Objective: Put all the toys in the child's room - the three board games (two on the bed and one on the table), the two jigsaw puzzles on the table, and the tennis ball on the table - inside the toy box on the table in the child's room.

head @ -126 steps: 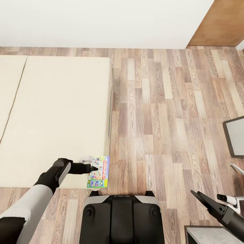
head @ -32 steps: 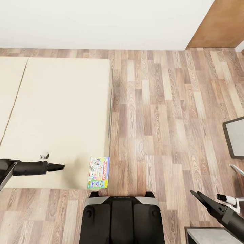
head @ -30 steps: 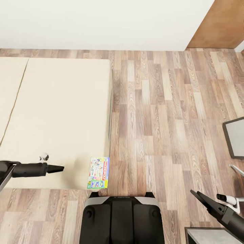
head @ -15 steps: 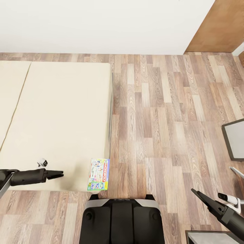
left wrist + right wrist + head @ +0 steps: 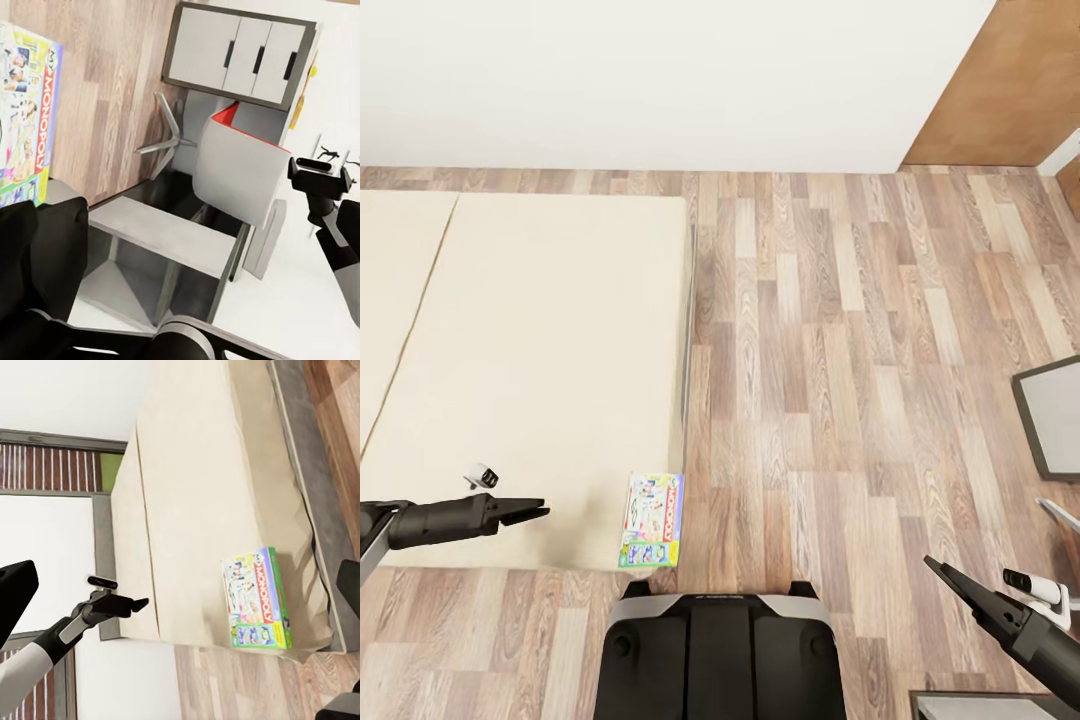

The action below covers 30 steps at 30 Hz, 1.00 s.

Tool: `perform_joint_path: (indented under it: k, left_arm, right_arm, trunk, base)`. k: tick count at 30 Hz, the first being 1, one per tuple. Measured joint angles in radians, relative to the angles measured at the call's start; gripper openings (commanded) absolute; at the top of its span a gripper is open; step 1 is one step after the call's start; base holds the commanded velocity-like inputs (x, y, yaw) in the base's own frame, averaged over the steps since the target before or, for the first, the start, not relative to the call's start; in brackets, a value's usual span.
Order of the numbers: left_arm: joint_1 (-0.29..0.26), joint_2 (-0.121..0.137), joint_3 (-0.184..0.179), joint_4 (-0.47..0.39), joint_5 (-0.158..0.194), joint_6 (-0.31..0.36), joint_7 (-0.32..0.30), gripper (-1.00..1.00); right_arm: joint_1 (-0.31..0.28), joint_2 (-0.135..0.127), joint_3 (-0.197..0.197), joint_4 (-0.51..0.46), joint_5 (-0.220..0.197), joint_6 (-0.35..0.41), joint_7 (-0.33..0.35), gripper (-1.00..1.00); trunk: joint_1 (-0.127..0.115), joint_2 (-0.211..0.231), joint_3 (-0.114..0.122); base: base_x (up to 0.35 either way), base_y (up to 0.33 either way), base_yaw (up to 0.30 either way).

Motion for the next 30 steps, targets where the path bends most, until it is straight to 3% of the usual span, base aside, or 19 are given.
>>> perform_joint_path:
  k: [30]
  left_arm:
    - [0.005, -0.001, -0.002, -0.006, 0.007, -0.001, 0.000, 1.00]
  right_arm:
    - [0.000, 0.000, 0.000, 0.000, 0.000, 0.000, 0.001, 1.00]
  trunk:
    - [0.000, 0.000, 0.048]
  base:
    - [0.000, 0.000, 0.000]
